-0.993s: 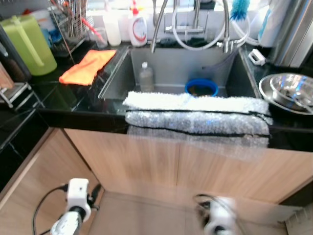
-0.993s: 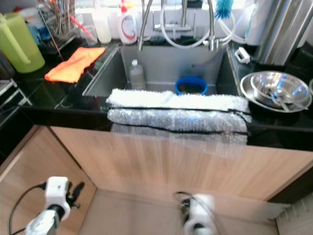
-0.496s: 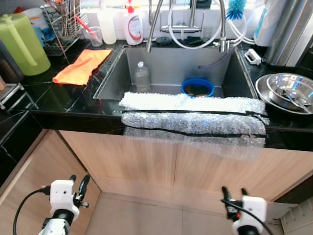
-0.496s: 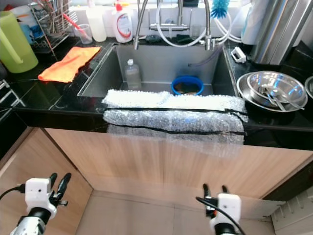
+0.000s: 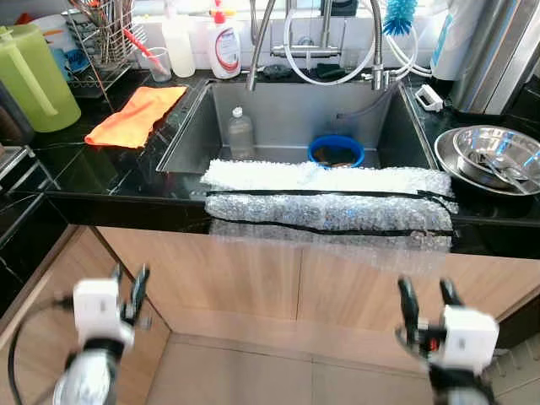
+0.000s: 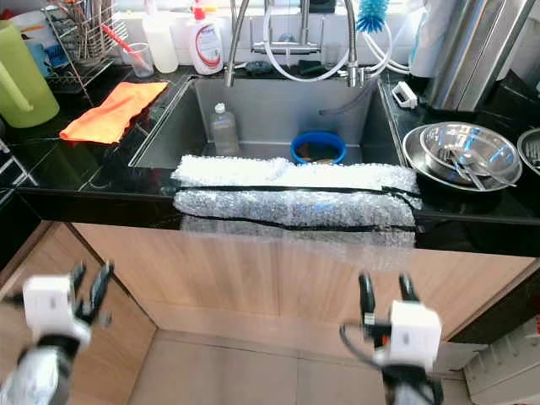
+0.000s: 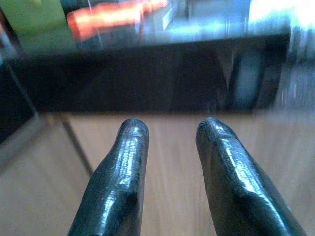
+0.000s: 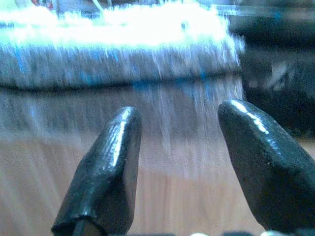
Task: Kitchen organization
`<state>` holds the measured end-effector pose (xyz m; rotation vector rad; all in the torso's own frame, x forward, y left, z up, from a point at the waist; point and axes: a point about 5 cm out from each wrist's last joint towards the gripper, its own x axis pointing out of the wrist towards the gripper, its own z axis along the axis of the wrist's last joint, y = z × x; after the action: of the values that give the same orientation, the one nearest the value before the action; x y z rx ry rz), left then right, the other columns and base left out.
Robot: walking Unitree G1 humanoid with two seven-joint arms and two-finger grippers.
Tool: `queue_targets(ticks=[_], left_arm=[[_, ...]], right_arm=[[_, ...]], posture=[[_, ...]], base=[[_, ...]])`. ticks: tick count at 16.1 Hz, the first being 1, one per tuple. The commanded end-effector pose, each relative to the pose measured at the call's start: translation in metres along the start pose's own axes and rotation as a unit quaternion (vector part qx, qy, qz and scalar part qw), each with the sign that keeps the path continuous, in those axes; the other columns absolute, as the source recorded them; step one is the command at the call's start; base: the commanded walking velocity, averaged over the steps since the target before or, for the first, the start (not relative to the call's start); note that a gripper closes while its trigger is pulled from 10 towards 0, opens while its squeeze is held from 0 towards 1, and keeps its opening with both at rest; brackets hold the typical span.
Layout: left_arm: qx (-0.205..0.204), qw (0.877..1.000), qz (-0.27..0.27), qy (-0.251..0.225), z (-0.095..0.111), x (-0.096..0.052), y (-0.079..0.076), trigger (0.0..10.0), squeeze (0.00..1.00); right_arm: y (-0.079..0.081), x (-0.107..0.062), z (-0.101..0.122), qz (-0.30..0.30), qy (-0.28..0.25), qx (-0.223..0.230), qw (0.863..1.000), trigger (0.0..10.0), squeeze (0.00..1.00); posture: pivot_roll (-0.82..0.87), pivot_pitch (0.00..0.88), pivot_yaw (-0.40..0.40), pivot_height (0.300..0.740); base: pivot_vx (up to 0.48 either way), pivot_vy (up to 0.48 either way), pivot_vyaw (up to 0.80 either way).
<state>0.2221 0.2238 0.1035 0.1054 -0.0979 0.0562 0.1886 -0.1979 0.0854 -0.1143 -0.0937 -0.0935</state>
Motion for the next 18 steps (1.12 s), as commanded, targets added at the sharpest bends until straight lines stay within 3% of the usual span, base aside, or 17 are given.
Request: queue_targets(ticks=[1,4,8,11,18], left_arm=[[-0.008,0.999,-0.001,-0.032,0.02,0.013,-0.004,10.0,0.0],[-0.01,0.998,-0.013,-0.062,0.037,0.031,-0.012,10.0,0.0],[-0.019,0.995,-0.054,-0.084,0.049,0.062,-0.036,10.0,0.0],[-0.025,0.992,-0.092,-0.081,0.049,0.065,-0.051,10.0,0.0],[-0.031,0.994,-0.073,-0.076,0.044,0.074,-0.047,10.0,0.0]], right_arm=[[0.0,0.013,0.017,-0.004,-0.025,-0.001,1.0,10.0,0.0],[-0.001,0.032,0.033,-0.017,-0.05,0.014,0.998,10.0,0.0],[0.022,0.056,0.047,0.001,-0.078,0.027,0.997,10.0,0.0],[0.018,0.059,0.044,-0.014,-0.07,0.027,0.997,10.0,0.0],[0.011,0.057,0.033,-0.037,-0.049,0.027,0.998,10.0,0.0]], posture=[[-0.1,0.0,0.068,0.74],[-0.12,0.0,0.069,0.74],[-0.12,0.0,0.073,0.74],[-0.13,0.0,0.081,0.74],[-0.12,0.0,0.089,0.74]], base=[[0.0,0.0,0.0],[0.0,0.0,0.0],[0.0,0.0,0.0],[0.0,0.0,0.0],[0.0,0.0,0.0]])
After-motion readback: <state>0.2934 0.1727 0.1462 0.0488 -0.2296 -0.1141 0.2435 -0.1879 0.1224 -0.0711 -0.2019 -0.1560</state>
